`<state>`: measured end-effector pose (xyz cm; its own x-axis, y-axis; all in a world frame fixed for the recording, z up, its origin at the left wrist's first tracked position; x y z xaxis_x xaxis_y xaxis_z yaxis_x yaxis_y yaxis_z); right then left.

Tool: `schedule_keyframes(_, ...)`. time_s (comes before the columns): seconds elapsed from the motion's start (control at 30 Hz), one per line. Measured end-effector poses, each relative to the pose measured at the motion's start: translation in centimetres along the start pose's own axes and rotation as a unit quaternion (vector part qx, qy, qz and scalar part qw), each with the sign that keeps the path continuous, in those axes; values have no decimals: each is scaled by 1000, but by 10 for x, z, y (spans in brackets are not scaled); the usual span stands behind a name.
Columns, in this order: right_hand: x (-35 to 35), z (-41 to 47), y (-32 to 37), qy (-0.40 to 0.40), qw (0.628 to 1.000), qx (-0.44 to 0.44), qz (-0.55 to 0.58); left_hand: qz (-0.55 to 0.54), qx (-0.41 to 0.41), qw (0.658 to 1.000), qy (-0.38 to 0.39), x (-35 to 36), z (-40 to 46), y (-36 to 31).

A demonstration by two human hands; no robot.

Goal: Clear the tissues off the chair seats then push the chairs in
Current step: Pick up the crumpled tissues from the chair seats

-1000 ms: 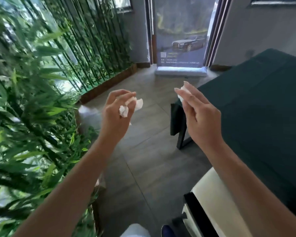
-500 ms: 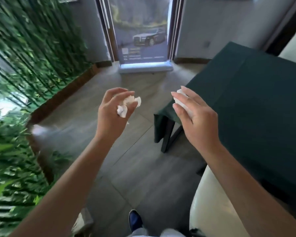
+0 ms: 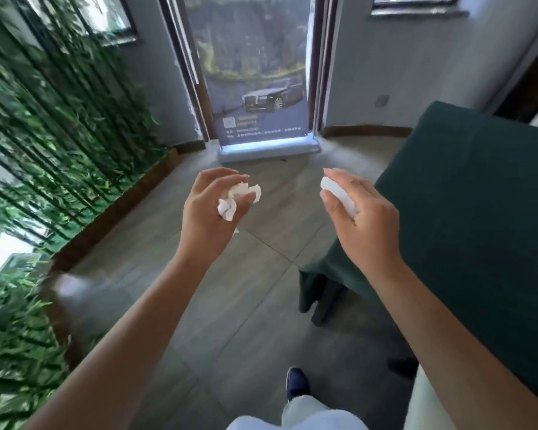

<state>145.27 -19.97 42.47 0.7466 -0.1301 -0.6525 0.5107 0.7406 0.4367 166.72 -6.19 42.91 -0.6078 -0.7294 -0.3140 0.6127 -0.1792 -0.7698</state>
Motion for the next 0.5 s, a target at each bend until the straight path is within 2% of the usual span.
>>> schedule_keyframes(0.2, 63, 96, -11, 13, 1000, -9, 18, 21, 5, 999, -30, 2, 90, 43)
schedule_keyframes(0.5, 157, 182, -41, 48, 998, 29, -12, -12, -9, 1000, 19, 25, 209, 147)
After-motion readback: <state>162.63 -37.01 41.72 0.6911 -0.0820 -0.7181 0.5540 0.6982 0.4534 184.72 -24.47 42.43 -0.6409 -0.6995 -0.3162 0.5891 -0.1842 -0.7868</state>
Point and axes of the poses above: each hand's wrist, its own z-axis towards the middle knuckle, its own x-axis out of the palm, y = z × x, the point moved 1 cm from there along z, towards the middle knuckle, and after that the axes turned 13 degrees about -z, right-handed, at the moved point
